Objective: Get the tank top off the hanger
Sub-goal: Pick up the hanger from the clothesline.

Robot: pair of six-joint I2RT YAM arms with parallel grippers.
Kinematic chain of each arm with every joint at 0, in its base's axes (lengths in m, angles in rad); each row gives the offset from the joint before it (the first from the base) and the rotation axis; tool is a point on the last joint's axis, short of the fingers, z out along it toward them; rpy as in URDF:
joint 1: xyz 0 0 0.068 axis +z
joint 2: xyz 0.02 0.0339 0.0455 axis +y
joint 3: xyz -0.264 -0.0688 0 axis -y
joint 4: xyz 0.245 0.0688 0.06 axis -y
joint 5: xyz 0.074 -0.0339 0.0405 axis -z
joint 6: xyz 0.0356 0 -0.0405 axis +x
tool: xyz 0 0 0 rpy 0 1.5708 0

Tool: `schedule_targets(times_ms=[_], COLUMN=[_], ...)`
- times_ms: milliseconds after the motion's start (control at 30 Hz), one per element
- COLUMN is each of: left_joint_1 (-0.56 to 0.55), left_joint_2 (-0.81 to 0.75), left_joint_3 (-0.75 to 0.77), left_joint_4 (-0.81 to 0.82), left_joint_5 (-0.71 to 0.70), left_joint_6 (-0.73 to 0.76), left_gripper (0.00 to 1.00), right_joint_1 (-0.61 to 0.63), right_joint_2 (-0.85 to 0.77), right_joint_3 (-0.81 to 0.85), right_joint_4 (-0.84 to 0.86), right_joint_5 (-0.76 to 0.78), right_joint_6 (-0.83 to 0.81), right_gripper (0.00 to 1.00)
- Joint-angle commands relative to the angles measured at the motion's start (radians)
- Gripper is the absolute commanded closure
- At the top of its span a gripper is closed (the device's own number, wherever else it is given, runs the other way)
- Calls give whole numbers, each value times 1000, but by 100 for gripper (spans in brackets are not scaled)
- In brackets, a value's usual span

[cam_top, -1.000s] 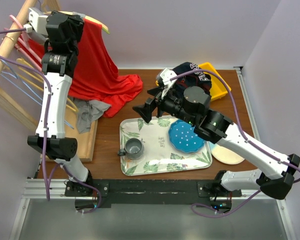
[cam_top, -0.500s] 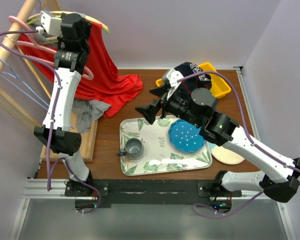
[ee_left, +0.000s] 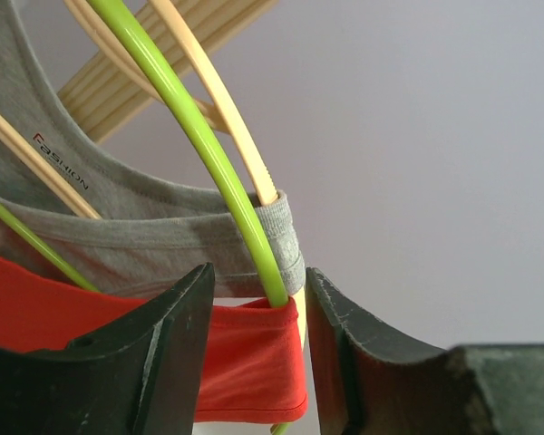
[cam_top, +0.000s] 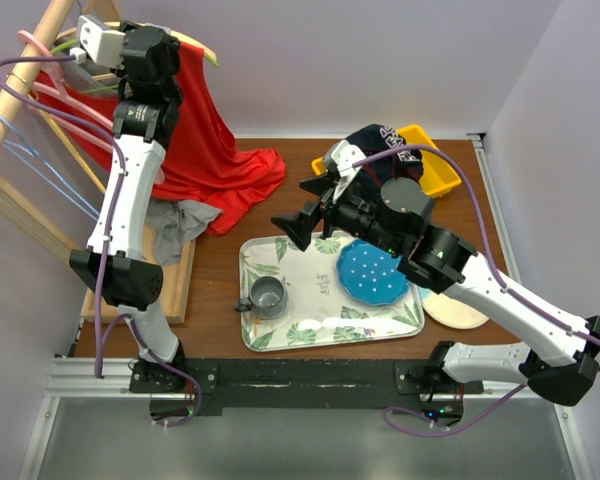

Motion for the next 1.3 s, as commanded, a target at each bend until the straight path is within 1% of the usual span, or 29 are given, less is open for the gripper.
schedule_targets(times_ms=[0, 67, 200, 333, 467, 533, 567, 667, 700, 733, 1267], left_joint_1=[18, 18, 32, 35, 38, 41, 41, 41, 41, 41, 41], left_joint_2=[1, 9, 23, 24, 18, 17, 17, 6, 1, -5, -97], left_joint_3=[-2, -2, -2, -4, -28, -34, -34, -36, -39, -43, -45], left_joint_4=[95, 118, 132, 142, 144, 156, 159, 156, 158, 170, 169], left_joint_5=[-54, -51, -8, -8, -8, 6, 4, 10, 12, 12, 39], left_joint_6=[72, 100, 106, 121, 100, 104, 104, 114, 115, 121, 150], left_gripper=[56, 59, 59, 59, 56, 65, 76, 90, 94, 100, 100], right_joint_1=[3, 4, 3, 4, 3, 4, 4, 4, 4, 4, 3], right_joint_2=[1, 4, 10, 12, 12, 12, 10, 6, 6, 4, 26], right_joint_3=[1, 2, 5, 5, 7, 13, 11, 8, 8, 8, 33], right_joint_4=[52, 53, 52, 52, 56, 55, 53, 53, 55, 55, 46], right_joint_5=[6, 6, 6, 6, 3, 3, 3, 9, 11, 11, -20], right_joint_6=[-11, -13, -11, -8, -2, 1, 1, 1, 1, -1, 35], right_gripper=[5, 5, 5, 5, 5, 5, 5, 5, 5, 5, 5])
